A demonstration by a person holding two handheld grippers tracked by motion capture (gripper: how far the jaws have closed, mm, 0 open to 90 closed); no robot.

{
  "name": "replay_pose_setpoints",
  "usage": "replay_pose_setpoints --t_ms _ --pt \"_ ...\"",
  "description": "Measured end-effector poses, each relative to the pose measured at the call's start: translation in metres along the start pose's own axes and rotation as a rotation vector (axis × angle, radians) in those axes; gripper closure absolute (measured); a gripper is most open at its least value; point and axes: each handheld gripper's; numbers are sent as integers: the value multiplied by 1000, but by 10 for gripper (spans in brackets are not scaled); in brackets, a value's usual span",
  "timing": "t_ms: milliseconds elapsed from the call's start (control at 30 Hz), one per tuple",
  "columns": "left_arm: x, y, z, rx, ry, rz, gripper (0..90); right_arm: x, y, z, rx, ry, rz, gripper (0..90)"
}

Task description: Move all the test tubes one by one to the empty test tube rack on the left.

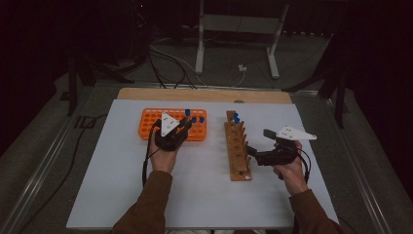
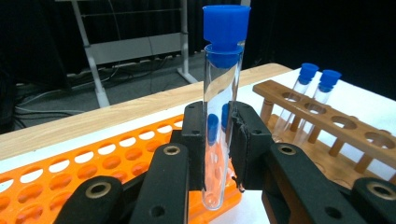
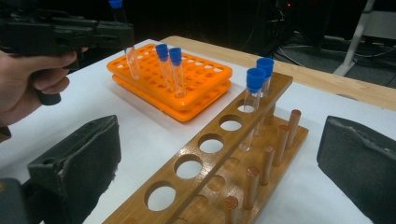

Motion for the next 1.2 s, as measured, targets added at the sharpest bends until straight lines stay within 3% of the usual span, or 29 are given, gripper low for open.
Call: replay_pose_setpoints --t_ms 300,667,1000,1200 --pt "3 -5 -11 -42 -24 -3 781 2 1 -1 -6 5 -8 0" --pt "10 -9 -27 -69 -56 39 781 4 1 1 -10 11 -19 0" --pt "17 -7 -39 -59 -58 83 778 7 3 1 -12 8 -31 0" --pt "23 -4 -45 -61 -79 80 778 8 4 2 -12 9 -32 0"
Point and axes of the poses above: each handheld gripper's, and its own axes: z roughly backward along the jaws, x roughly out of its underside, y roughly to its right, and after that the axes turned 13 degrees about -x, right-handed
